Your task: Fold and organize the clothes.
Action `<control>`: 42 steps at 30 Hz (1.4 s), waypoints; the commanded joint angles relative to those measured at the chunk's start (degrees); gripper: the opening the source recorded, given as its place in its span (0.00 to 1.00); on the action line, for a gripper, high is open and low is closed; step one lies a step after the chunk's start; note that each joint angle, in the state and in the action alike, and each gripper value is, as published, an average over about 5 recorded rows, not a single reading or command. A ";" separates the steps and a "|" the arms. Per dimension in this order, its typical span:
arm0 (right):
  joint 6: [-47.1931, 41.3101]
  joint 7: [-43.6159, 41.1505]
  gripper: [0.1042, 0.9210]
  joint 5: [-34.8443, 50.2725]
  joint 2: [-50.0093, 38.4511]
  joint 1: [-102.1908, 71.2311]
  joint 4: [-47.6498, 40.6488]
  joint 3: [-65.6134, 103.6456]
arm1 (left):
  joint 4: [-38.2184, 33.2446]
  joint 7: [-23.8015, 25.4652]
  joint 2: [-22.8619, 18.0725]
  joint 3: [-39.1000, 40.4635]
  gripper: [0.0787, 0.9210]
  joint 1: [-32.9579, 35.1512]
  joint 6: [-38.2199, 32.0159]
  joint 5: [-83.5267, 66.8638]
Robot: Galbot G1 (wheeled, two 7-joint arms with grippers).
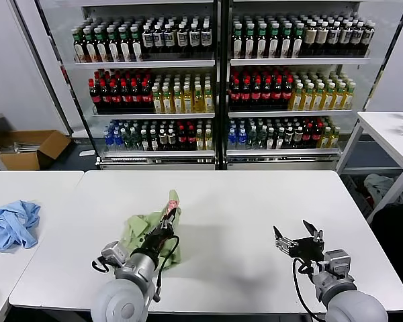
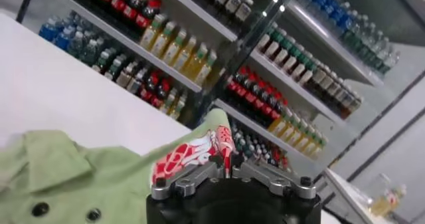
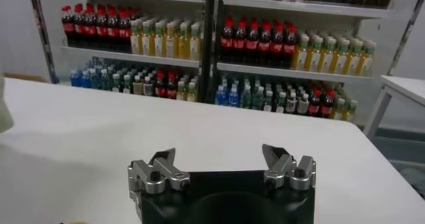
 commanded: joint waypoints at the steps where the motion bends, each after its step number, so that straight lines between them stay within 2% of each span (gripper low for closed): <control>1: 0.03 -0.06 0.88 0.11 0.06 0.11 -0.35 -0.02 | 5.68 1.79 -0.49 2.50 0.06 -3.40 -3.60 1.60; 3: 0.04 -0.11 0.88 0.15 0.11 0.31 -0.77 -0.09 | 5.26 3.42 0.43 2.78 0.10 -2.27 -3.70 1.14; 11: 0.05 -0.24 0.88 0.16 0.37 2.32 -2.02 -1.95 | -0.32 10.43 1.22 4.42 0.37 2.04 -4.53 4.15; 17: 0.06 0.01 0.88 0.89 1.78 9.68 -6.70 -9.12 | -0.21 15.02 5.55 -3.62 0.57 4.96 -9.56 12.97; 21: 0.01 1.60 0.88 2.97 5.55 17.18 -11.82 -19.44 | -0.55 15.81 7.99 -9.75 0.71 8.46 -11.75 17.58; 25: -0.07 3.59 0.88 6.80 8.88 24.72 -18.29 -28.30 | -1.75 15.59 8.55 -13.45 0.83 12.17 -12.36 19.30; 32: -0.12 6.14 0.88 11.50 11.34 30.72 -26.82 -36.21 | -2.71 15.11 7.55 -15.47 0.88 14.63 -13.06 21.29; 42: -0.11 7.70 0.86 14.27 10.99 30.86 -29.46 -37.28 | -0.63 15.02 7.40 -16.32 0.88 13.66 -13.04 21.38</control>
